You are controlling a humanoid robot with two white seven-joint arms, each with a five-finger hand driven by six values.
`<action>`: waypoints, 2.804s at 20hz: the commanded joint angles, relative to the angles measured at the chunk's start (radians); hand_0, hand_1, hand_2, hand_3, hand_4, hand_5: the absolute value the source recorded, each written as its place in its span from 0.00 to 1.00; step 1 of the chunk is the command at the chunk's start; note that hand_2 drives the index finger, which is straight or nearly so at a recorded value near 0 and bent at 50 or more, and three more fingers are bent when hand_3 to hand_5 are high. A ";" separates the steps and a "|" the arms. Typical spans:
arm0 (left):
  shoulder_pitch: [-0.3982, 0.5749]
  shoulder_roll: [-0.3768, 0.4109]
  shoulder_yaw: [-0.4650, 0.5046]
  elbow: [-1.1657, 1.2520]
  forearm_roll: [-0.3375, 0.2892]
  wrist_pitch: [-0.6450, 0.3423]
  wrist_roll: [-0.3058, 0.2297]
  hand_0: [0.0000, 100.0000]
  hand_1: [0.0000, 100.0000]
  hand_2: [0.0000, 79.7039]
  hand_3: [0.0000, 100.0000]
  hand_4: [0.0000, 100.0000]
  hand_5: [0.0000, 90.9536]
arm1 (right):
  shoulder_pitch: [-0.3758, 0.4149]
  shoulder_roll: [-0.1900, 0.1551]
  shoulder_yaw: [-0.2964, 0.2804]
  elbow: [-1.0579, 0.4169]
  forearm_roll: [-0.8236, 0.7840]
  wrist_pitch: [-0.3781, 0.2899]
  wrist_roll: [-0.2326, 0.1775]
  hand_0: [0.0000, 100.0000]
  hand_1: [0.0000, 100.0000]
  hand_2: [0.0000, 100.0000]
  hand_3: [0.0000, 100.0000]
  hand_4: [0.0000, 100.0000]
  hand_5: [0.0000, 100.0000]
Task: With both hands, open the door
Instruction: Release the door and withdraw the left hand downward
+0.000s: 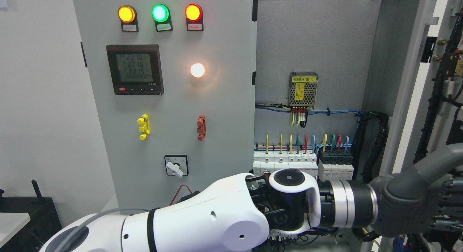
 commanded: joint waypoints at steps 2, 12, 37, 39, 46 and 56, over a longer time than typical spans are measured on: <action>0.052 0.210 0.133 -0.058 -0.002 0.030 -0.007 0.00 0.00 0.00 0.00 0.00 0.00 | 0.000 0.000 -0.001 0.000 -0.029 0.000 0.000 0.38 0.00 0.00 0.00 0.00 0.00; 0.155 0.429 0.206 -0.095 -0.004 0.074 -0.128 0.00 0.00 0.00 0.00 0.00 0.00 | 0.000 0.000 0.000 0.000 -0.029 0.000 0.000 0.38 0.00 0.00 0.00 0.00 0.00; 1.026 0.527 0.998 -0.196 -0.761 0.334 -0.521 0.00 0.00 0.00 0.00 0.00 0.00 | 0.000 0.000 0.000 0.000 -0.029 0.000 0.000 0.38 0.00 0.00 0.00 0.00 0.00; 1.126 0.521 1.068 -0.195 -0.843 0.323 -0.521 0.00 0.00 0.00 0.00 0.00 0.00 | 0.000 0.000 -0.001 0.000 -0.029 0.000 0.000 0.38 0.00 0.00 0.00 0.00 0.00; 1.500 0.500 1.196 -0.190 -1.067 0.248 -0.521 0.00 0.00 0.00 0.00 0.00 0.00 | 0.000 0.000 0.000 0.000 -0.029 0.000 0.000 0.38 0.00 0.00 0.00 0.00 0.00; 2.092 0.420 1.311 -0.057 -1.334 -0.260 -0.521 0.00 0.00 0.00 0.00 0.00 0.00 | 0.000 0.000 0.000 0.000 -0.029 0.000 0.000 0.38 0.00 0.00 0.00 0.00 0.00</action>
